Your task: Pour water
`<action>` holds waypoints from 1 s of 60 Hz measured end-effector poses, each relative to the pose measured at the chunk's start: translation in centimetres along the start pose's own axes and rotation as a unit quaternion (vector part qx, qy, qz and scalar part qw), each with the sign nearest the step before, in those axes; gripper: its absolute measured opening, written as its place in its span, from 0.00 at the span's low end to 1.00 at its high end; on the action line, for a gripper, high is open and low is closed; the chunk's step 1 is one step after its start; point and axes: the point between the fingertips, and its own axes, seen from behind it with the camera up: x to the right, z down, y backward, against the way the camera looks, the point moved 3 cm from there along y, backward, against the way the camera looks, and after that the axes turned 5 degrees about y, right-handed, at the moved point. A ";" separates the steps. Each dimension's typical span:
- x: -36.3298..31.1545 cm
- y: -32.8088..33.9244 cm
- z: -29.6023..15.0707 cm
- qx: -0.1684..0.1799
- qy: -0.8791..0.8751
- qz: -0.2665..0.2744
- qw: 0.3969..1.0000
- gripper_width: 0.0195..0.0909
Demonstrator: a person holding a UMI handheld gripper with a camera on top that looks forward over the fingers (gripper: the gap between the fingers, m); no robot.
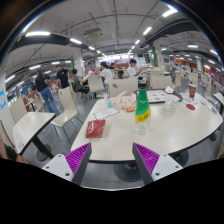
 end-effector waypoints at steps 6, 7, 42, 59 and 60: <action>-0.6 -0.9 0.3 0.008 0.007 0.011 1.000 0.90; 0.2 -0.5 -0.2 0.009 0.007 0.011 1.000 0.90; 10.2 -9.0 -4.5 0.080 0.018 0.096 0.992 0.91; 11.9 -16.5 -8.6 0.141 0.055 0.093 0.984 0.85; 11.9 -17.0 -8.5 0.138 0.057 0.090 0.985 0.76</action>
